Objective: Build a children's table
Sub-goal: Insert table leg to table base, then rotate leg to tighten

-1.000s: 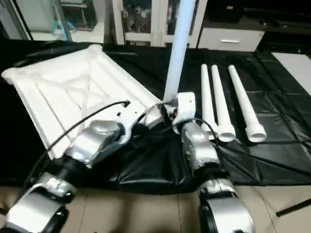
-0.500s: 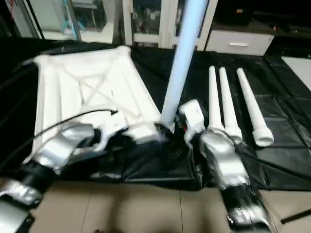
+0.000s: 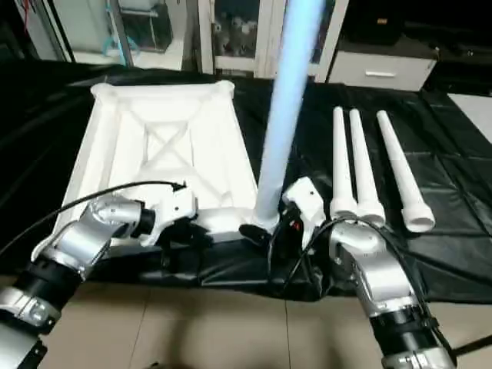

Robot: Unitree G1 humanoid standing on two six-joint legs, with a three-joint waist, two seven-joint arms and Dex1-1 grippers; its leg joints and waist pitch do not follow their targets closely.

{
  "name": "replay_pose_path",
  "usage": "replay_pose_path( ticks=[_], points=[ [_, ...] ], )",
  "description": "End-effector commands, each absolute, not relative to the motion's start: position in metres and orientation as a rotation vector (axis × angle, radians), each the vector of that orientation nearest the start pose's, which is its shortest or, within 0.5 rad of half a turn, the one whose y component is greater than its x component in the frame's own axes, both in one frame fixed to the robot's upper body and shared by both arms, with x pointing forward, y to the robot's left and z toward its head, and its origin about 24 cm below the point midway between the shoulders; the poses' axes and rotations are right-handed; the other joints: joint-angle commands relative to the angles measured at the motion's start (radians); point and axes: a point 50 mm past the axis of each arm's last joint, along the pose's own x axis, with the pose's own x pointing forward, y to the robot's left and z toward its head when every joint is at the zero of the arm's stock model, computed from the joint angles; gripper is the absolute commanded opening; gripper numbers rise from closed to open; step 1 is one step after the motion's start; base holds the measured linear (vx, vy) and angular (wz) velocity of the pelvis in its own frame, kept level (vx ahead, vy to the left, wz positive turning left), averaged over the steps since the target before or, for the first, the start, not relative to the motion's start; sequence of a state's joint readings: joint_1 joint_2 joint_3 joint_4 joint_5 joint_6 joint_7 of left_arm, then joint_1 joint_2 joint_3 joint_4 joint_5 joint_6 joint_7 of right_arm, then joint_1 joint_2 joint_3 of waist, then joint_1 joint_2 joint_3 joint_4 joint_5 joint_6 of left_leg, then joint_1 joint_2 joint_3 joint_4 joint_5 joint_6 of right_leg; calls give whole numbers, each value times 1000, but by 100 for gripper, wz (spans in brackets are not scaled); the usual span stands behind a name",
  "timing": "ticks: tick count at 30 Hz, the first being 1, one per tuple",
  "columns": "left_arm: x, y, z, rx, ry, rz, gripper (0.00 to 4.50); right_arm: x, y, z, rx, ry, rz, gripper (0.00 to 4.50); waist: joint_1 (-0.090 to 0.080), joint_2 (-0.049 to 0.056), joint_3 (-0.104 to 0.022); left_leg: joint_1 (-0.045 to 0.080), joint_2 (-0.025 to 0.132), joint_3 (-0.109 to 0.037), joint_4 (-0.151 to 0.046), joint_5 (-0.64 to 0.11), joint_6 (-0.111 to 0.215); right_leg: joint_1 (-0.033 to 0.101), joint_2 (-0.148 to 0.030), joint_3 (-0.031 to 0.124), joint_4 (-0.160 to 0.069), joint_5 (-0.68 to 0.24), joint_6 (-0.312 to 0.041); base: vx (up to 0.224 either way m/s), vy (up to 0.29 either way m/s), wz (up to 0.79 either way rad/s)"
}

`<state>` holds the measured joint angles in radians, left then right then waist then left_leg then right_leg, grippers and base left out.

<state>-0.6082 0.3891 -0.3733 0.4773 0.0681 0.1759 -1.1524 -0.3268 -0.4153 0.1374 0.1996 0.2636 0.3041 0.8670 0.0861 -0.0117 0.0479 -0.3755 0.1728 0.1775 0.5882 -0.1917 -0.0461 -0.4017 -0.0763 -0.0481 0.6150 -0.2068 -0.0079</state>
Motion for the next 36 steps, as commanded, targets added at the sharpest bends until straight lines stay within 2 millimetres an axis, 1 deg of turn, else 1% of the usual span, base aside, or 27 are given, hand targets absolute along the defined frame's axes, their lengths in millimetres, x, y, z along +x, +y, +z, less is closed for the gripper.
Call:
replay_pose_path(
  ticks=[1,2,3,5,6,8,10,13,14,15,16,20,21,22,25,30,32,35,36],
  points=[
    [314,111,64,533,423,-1384,0,287,-156,60,-107,316,1002,444,-5,-6,-65,18,59,-12,-59,-62,85,57,-72,45,-49,80,-274,0,0,0],
    [314,112,64,533,423,-1384,0,287,-157,60,-109,322,1005,444,-4,-6,-66,18,58,-12,-57,-56,88,58,-72,45,-48,89,-275,0,0,0],
    [314,112,64,533,423,-1385,0,286,-158,59,-106,330,1008,444,-3,-9,-65,18,58,-11,-57,-53,92,58,-72,45,-48,91,-276,0,0,0],
    [314,113,64,533,423,-1387,0,285,-160,58,-100,340,1010,444,-2,-7,-66,18,58,-12,-56,-50,94,58,-72,45,-48,86,-276,0,0,0],
    [314,113,64,533,424,-1389,0,284,-161,58,-97,345,1010,419,-2,-7,-66,19,58,-12,-55,-52,95,58,-72,45,-47,86,-277,0,0,0],
    [314,114,64,533,424,-1391,0,284,-162,57,-95,349,1011,419,-1,-6,-67,19,58,-12,-55,-49,95,57,-72,44,-47,88,-278,0,0,0],
    [314,114,64,534,426,-1391,0,283,-162,56,-94,353,1011,389,-1,-4,-66,19,59,-13,-55,-53,92,57,-72,44,-47,87,-280,0,0,0],
    [314,115,64,534,428,-1392,0,283,-162,55,-92,357,1010,370,-1,-4,-66,19,58,-12,-55,-66,87,57,-72,44,-48,73,-279,0,0,0],
    [314,115,64,535,428,-1393,0,283,-162,54,-91,358,1010,370,0,-4,-66,19,58,-12,-56,-72,84,58,-72,44,-49,67,-279,0,0,0],
    [314,115,64,535,428,-1393,0,283,-162,54,-90,358,1010,346,-1,-3,-66,20,59,-13,-56,-78,80,58,-72,44,-50,58,-278,0,0,0],
    [314,115,64,535,428,-1394,0,283,-162,54,-88,358,1011,338,0,-3,-67,21,59,-13,-56,-78,77,58,-72,44,-49,60,-278,0,0,0],
    [315,116,64,540,432,-1396,0,281,-163,51,-103,371,1021,320,0,-1,-67,20,58,-13,-55,-71,79,58,-72,43,-48,73,-279,0,0,0],
    [315,116,64,540,432,-1396,0,281,-163,51,-106,372,1022,307,0,-2,-67,20,58,-13,-55,-72,80,58,-72,43,-48,74,-280,0,0,0],
    [315,116,64,541,432,-1396,0,281,-163,50,-110,375,1025,307,0,-3,-68,20,57,-13,-54,-70,80,60,-72,43,-47,77,-281,0,0,0],
    [316,117,64,543,434,-1396,0,280,-164,48,-110,383,1026,280,0,-2,-67,20,57,-13,-54,-75,80,59,-72,43,-48,69,-281,0,0,0],
    [316,117,63,543,438,-1395,0,279,-164,44,-103,397,1020,267,0,-3,-67,21,57,-13,-55,-88,73,60,-72,44,-50,47,-278,0,0,0],
    [315,118,62,540,443,-1397,0,280,-166,40,-87,410,995,265,0,-3,-67,21,57,-13,-55,-85,73,60,-72,43,-49,51,-279,0,0,0],
    [314,118,61,533,451,-1403,0,279,-168,34,-51,425,964,264,-1,-3,-65,21,57,-13,-57,-101,69,60,-73,43,-52,29,-278,0,0,0],
    [313,119,61,531,454,-1406,0,279,-168,32,-28,434,951,264,-1,-2,-65,22,58,-14,-58,-110,65,59,-73,43,-53,17,-277,0,0,0]
  ],
)
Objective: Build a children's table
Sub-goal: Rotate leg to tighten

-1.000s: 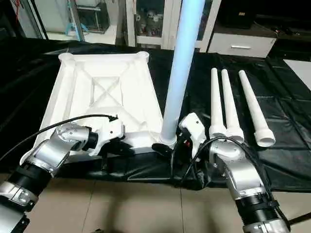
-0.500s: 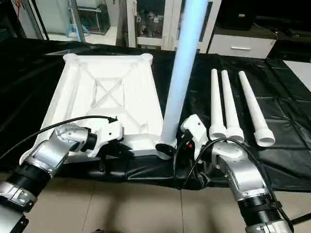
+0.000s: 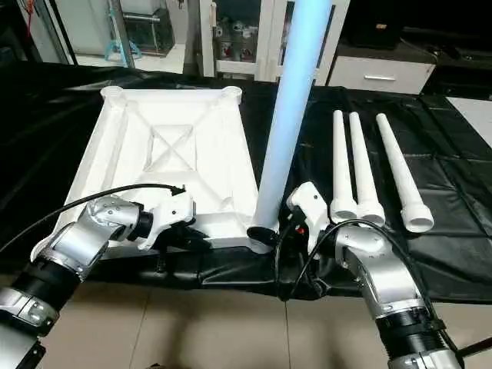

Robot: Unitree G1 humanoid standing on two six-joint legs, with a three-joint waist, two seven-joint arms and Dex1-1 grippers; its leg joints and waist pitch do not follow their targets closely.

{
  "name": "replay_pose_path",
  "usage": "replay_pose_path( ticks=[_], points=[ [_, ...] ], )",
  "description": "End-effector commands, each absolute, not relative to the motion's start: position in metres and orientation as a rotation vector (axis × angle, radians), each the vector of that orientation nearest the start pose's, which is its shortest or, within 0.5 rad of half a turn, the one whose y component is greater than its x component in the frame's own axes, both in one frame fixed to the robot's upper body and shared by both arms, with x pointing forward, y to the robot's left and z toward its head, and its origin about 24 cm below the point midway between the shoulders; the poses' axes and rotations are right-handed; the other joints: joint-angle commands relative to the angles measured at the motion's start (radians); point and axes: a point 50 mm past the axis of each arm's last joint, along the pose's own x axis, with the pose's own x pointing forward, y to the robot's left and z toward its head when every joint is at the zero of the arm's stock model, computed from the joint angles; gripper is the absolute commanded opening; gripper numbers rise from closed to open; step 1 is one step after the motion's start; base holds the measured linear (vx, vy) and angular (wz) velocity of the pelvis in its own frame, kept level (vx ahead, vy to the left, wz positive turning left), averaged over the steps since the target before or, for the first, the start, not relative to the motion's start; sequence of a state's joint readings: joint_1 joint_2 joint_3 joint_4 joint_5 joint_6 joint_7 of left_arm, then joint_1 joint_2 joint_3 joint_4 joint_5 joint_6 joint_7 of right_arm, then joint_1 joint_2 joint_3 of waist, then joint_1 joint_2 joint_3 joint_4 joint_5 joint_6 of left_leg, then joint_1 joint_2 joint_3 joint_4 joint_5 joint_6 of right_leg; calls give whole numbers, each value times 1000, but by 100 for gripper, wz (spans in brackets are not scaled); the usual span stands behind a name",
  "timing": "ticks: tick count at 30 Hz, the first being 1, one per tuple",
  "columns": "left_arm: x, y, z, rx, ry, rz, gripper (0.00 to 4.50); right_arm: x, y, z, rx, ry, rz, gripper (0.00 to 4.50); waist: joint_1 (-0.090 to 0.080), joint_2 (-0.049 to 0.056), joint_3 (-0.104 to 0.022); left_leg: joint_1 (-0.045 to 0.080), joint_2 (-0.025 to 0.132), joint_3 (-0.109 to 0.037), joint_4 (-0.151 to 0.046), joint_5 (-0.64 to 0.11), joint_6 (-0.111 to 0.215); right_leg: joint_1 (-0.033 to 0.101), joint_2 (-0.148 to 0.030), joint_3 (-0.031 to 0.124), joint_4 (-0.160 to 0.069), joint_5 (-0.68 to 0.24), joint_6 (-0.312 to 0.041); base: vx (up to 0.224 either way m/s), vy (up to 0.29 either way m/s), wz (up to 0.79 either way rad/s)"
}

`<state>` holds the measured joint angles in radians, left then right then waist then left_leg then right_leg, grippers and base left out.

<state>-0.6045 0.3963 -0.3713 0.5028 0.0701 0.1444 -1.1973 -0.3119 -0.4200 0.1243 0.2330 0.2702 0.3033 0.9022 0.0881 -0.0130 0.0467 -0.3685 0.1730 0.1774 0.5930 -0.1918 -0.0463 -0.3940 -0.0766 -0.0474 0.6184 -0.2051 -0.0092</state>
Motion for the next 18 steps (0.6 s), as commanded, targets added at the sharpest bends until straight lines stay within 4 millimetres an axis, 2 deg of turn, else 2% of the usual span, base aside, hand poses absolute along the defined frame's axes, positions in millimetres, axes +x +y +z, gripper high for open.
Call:
replay_pose_path(
  ticks=[1,6,10,13,18],
  points=[
    [313,119,61,531,454,-1406,0,279,-168,32,-28,434,951,264,-4,-1,-65,16,58,-14,-63,-112,61,52,-72,42,-56,14,-275,0,0,0],
    [313,119,61,529,463,-1418,0,280,-171,24,32,491,902,264,-5,0,-65,16,57,-14,-62,-103,63,53,-72,43,-55,38,-279,0,0,0],
    [313,119,62,527,465,-1423,0,280,-172,17,44,534,881,263,-6,3,-64,18,58,-15,-66,-128,48,51,-71,42,-58,7,-277,0,0,0],
    [313,120,62,528,466,-1424,0,279,-172,15,43,546,885,263,-8,1,-62,21,59,-16,-70,-155,28,52,-72,41,-62,-25,-267,0,0,0],
    [313,120,61,521,470,-1417,0,279,-172,10,35,554,856,263,-8,0,-63,21,58,-16,-70,-153,26,52,-73,43,-62,-20,-267,0,0,0]
  ],
)
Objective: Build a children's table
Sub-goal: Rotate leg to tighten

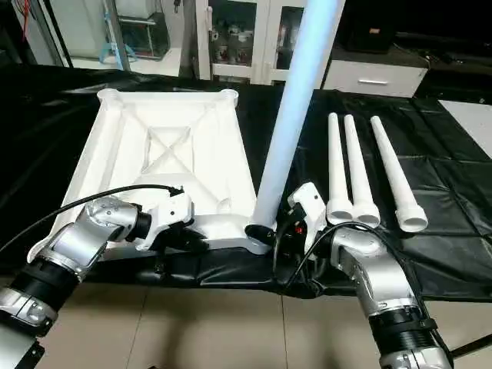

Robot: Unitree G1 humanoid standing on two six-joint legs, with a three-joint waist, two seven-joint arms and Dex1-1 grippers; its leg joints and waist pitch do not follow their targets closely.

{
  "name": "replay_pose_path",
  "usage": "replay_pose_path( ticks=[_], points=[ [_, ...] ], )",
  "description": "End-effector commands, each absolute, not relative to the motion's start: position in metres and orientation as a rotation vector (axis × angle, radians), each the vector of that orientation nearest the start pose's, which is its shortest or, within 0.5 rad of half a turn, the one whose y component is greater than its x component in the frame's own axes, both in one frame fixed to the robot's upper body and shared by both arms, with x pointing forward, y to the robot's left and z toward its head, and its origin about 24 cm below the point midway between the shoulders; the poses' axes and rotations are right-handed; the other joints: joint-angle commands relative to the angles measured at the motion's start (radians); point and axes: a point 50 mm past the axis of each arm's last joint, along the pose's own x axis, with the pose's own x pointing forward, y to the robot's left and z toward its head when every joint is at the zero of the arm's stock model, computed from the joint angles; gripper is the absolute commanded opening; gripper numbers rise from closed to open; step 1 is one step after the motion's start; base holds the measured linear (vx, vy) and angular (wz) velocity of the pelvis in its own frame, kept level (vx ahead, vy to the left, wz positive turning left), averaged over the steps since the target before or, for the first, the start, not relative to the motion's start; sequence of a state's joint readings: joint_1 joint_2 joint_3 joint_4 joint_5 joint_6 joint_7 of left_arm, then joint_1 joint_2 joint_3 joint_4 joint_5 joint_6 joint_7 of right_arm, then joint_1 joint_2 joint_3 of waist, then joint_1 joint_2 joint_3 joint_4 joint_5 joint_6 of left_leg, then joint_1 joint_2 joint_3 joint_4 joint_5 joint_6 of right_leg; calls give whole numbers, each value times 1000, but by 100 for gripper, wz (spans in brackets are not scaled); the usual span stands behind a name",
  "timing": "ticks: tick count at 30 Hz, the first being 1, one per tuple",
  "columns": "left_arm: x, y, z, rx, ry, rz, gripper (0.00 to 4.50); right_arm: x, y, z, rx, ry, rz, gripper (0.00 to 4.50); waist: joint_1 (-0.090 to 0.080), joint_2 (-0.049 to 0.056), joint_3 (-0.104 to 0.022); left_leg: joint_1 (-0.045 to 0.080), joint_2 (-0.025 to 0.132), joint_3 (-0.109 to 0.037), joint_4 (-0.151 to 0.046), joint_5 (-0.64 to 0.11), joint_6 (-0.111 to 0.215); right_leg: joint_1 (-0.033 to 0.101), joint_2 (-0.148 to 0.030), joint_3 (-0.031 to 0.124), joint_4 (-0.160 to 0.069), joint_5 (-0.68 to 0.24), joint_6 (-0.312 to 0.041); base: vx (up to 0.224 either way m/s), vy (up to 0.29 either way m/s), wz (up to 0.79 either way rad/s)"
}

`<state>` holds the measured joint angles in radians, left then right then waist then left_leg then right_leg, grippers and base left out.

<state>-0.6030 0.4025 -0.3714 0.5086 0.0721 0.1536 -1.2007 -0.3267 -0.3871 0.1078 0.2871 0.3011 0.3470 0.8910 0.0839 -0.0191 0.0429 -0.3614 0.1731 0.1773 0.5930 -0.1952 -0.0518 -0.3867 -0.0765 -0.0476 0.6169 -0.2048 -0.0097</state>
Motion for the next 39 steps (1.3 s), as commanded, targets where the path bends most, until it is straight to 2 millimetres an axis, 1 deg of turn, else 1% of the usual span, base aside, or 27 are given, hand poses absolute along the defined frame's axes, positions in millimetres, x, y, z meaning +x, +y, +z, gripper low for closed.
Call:
replay_pose_path(
  ticks=[1,2,4,5,7,9,10,12,13,14,15,16,17,18,20,21,23,24,26,28,30,31,33,35,36,38,39],
  points=[
    [313,120,61,516,471,-1413,0,279,-172,9,37,555,844,263,-5,7,-57,14,58,-16,-71,-157,29,44,-73,43,-62,-31,-266,0,0,0],
    [313,120,61,516,471,-1413,0,279,-172,9,37,555,844,263,-5,7,-57,15,58,-16,-72,-165,27,44,-73,43,-64,-43,-265,0,0,0],
    [317,118,59,467,473,-1335,0,287,-175,-3,39,564,666,263,-12,7,-51,16,59,-17,-77,-209,8,42,-75,43,-70,-108,-258,0,0,0],
    [319,115,58,438,472,-1301,0,290,-176,-7,49,568,593,262,-21,12,-46,17,56,-19,-82,-262,-15,38,-75,42,-78,-191,-247,0,0,0],
    [322,110,56,386,482,-1240,0,295,-173,-13,67,570,498,262,-40,10,-44,22,55,-27,-87,-351,-53,35,-77,41,-89,-332,-212,0,0,0],
    [323,106,55,363,484,-1213,0,299,-170,-16,67,567,452,262,-51,8,-42,26,53,-29,-86,-384,-53,27,-75,41,-99,-386,-192,0,0,0],
    [324,102,54,338,489,-1183,0,302,-166,-17,72,563,409,262,-51,13,-42,26,52,-31,-86,-391,-51,27,-75,41,-101,-401,-185,-60,15,-4],
    [331,88,52,269,507,-1068,0,314,-153,-18,76,547,298,262,-62,12,-41,25,50,-31,-85,-414,-55,20,-76,39,-107,-458,-166,0,0,0],
    [331,88,52,269,507,-1068,0,314,-153,-18,76,547,298,262,-63,10,-43,24,47,-35,-85,-410,-54,23,-76,36,-112,-480,-154,0,0,0],
    [335,81,51,236,518,-1000,0,319,-146,-18,83,540,248,262,-63,11,-43,23,49,-35,-86,-407,-50,23,-76,37,-112,-475,-151,0,0,0],
    [344,67,54,184,528,-854,0,328,-133,-17,100,532,171,262,-68,5,-40,25,47,-32,-84,-414,-49,14,-73,36,-114,-481,-151,0,0,0],
    [344,67,54,184,528,-854,0,328,-133,-17,100,532,171,262,-70,8,-40,31,45,-30,-81,-428,-51,10,-71,35,-115,-496,-152,0,0,0],
    [347,56,56,149,532,-779,0,332,-127,-16,108,531,132,262,-66,6,-42,33,43,-31,-78,-431,-41,10,-73,33,-122,-509,-142,0,0,0],
    [349,51,58,134,534,-746,0,333,-123,-15,114,532,118,262,-70,6,-44,29,45,-31,-78,-417,-34,12,-72,34,-118,-477,-147,0,0,0],
    [352,41,62,105,522,-691,0,336,-114,-14,142,537,105,262,-65,-1,-45,26,44,-27,-80,-404,-16,14,-69,33,-118,-436,-145,0,0,0],
    [353,37,65,102,514,-662,0,338,-109,-13,155,539,100,262,-61,0,-48,21,43,-26,-80,-379,-3,18,-70,34,-116,-404,-147,0,0,0],
    [353,37,65,102,513,-661,0,338,-109,-13,156,539,100,262,-56,0,-52,12,44,-23,-81,-322,14,25,-69,37,-107,-321,-160,0,0,0],
    [353,37,65,102,513,-661,0,338,-109,-13,156,539,100,262,-51,0,-53,12,45,-20,-80,-292,26,25,-69,38,-103,-269,-172,0,0,0],
    [353,37,65,102,513,-661,0,338,-109,-13,156,539,100,262,-49,-1,-54,8,45,-18,-80,-263,39,30,-70,38,-98,-227,-189,0,0,0],
    [353,37,65,102,513,-661,0,338,-109,-13,156,539,100,262,-47,-1,-55,9,45,-17,-78,-247,47,30,-70,38,-97,-212,-195,0,0,0],
    [353,37,65,99,513,-662,0,339,-108,-13,152,539,101,262,-47,-1,-52,8,46,-17,-80,-256,48,30,-70,37,-100,-242,-195,0,0,0],
    [354,45,64,124,515,-672,0,342,-106,-8,144,509,124,297,-48,-1,-51,9,46,-18,-82,-272,43,29,-71,36,-101,-270,-189,0,0,0],
    [354,56,62,161,516,-695,0,347,-104,0,182,451,161,332,-50,0,-49,10,46,-20,-84,-308,32,25,-71,36,-107,-326,-177,0,0,0],
    [353,59,61,195,517,-715,0,351,-105,7,207,405,176,338,-53,0,-48,7,46,-22,-87,-325,27,24,-71,37,-109,-352,-166,0,0,0],
    [353,60,60,210,517,-726,0,353,-104,10,213,387,188,338,-57,2,-49,-1,48,-27,-91,-321,24,30,-74,37,-108,-349,-161,0,0,0],
    [352,67,57,292,523,-762,0,356,-108,19,204,330,221,366,-59,1,-60,-5,51,-25,-85,-253,29,33,-73,38,-96,-247,-176,0,0,0],
    [352,70,56,319,525,-770,0,357,-110,22,193,312,229,372,-59,2,-61,-6,50,-20,-81,-217,48,31,-69,38,-92,-179,-197,0,0,0]
  ],
)
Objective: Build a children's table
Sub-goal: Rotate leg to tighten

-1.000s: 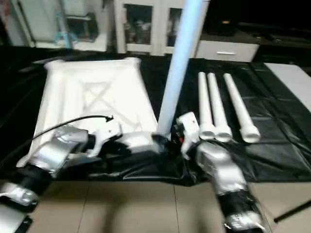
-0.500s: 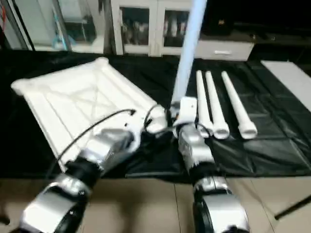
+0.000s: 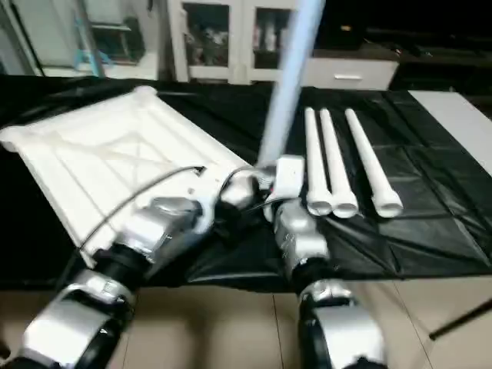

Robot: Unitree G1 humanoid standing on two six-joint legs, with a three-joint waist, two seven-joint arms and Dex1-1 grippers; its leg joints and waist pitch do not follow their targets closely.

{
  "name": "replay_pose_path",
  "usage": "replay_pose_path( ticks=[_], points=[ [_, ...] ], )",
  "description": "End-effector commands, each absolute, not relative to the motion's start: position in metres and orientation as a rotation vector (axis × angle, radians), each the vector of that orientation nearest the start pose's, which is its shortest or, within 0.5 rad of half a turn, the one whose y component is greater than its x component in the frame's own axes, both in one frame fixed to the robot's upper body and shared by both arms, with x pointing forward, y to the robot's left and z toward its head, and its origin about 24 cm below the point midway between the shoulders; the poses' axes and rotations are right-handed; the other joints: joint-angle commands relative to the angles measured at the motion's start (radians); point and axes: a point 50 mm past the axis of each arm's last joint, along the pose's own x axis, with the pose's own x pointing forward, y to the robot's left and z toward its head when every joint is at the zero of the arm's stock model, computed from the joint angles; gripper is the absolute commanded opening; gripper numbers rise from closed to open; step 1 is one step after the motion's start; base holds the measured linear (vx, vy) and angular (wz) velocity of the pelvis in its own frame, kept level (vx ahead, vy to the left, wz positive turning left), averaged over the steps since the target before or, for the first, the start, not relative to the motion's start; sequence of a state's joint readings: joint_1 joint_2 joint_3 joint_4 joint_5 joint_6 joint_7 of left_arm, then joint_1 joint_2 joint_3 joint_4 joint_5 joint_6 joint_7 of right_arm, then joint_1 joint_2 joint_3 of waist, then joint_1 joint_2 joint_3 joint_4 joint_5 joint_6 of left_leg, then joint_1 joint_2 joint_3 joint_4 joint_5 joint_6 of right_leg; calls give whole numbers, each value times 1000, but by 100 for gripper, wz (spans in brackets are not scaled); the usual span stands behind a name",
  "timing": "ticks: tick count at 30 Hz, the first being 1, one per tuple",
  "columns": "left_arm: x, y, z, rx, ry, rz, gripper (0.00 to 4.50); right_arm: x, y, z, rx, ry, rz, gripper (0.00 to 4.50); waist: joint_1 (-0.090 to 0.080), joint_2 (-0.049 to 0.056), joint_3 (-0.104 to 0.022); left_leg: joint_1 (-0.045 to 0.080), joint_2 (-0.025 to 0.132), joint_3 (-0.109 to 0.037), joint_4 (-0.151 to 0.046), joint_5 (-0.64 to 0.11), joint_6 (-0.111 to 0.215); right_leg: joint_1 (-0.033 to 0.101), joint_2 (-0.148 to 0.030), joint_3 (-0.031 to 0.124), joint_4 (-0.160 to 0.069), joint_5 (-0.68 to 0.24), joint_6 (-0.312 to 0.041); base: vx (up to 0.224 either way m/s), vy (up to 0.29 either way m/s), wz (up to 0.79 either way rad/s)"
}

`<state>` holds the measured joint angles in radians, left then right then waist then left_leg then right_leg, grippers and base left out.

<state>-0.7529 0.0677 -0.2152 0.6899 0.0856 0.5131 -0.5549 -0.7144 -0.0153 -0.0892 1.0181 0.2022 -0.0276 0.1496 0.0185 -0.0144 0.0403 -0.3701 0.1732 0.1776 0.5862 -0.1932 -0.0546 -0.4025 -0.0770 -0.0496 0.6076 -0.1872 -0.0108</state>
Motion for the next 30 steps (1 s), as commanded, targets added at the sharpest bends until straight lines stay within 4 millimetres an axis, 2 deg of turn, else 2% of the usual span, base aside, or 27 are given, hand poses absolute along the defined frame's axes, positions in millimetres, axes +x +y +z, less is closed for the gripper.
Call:
replay_pose_path(
  ticks=[1,2,3,5,8,10,12,14,16,17,20,22,26,30],
  points=[
    [351,74,55,351,526,-789,0,358,-113,25,166,285,243,376,8,-1,-59,4,50,-18,-71,-199,59,45,-70,40,-80,-166,-209,0,0,0],
    [351,79,54,380,526,-817,0,358,-117,29,146,249,268,376,11,1,-56,4,50,-15,-70,-183,74,44,-70,40,-80,-140,-226,0,0,0],
    [350,82,54,394,522,-834,0,357,-119,31,138,233,280,397,17,1,-57,3,53,-15,-69,-166,80,47,-71,38,-76,-124,-232,0,0,0],
    [349,89,54,428,510,-892,0,355,-128,37,134,187,314,413,21,4,-58,6,55,-14,-68,-145,85,47,-71,39,-70,-89,-246,0,0,0],
    [345,105,55,477,506,-993,0,346,-147,47,125,113,392,418,25,7,-58,7,57,-13,-68,-128,98,51,-68,38,-65,-24,-253,0,0,0],
    [342,111,58,503,472,-1056,0,340,-155,52,106,86,442,418,24,9,-63,9,57,-14,-65,-95,112,53,-66,38,-55,56,-273,0,0,0],
    [340,114,59,513,456,-1082,0,336,-159,54,100,80,465,418,27,10,-62,11,60,-13,-64,-82,121,53,-68,38,-53,81,-282,0,0,0],
    [338,119,63,500,416,-1136,0,325,-169,56,70,85,512,418,30,11,-60,12,59,-11,-64,-90,121,55,-67,38,-56,73,-282,0,0,0],
    [336,123,66,460,409,-1173,45,315,-178,54,37,105,554,421,34,9,-59,11,59,-10,-63,-88,119,55,-70,40,-54,63,-279,0,0,0],
    [336,123,67,456,407,-1179,45,314,-179,54,34,107,556,421,34,9,-59,10,60,-9,-64,-93,117,55,-70,40,-54,52,-281,0,0,0],
    [336,120,71,430,375,-1208,66,310,-186,54,31,118,556,421,36,10,-57,11,60,-8,-65,-135,93,51,-73,41,-62,-22,-278,0,0,0],
    [338,114,76,435,317,-1219,87,309,-188,55,29,123,553,421,40,10,-59,13,61,-8,-63,-121,88,51,-71,41,-58,4,-284,0,0,0],
    [340,106,76,442,312,-1251,87,307,-187,59,32,131,572,421,43,11,-60,10,58,-9,-60,-78,105,54,-70,40,-52,63,-283,0,0,0],
    [342,104,75,455,315,-1245,87,305,-182,62,27,137,608,421,42,10,-60,10,57,-9,-58,-89,106,55,-72,40,-54,42,-280,0,0,0]
  ],
)
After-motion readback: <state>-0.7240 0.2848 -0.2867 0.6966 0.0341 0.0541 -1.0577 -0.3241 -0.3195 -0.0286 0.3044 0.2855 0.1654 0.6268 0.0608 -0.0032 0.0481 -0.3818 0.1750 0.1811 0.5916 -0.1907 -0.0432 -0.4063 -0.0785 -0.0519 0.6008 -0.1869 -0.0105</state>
